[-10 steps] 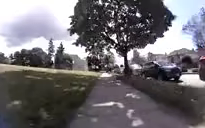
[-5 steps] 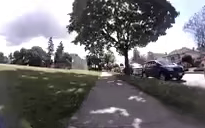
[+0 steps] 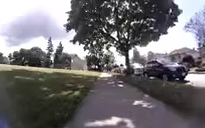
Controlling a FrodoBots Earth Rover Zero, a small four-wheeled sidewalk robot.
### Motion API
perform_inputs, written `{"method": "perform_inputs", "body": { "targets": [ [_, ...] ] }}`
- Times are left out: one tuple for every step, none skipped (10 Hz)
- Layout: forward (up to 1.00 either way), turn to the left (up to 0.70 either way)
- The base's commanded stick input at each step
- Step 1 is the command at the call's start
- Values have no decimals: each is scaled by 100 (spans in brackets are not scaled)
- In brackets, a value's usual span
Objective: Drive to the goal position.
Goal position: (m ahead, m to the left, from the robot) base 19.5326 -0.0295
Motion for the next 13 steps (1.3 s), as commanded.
{"method": "perform_inputs", "body": {
  "targets": [
    [70,0],
    [70,0],
    [70,0],
    [70,0],
    [70,0],
    [70,0],
    [70,0],
    [70,0],
    [70,0],
    [70,0],
    [70,0],
    [70,0],
    [70,0]
  ]
}}
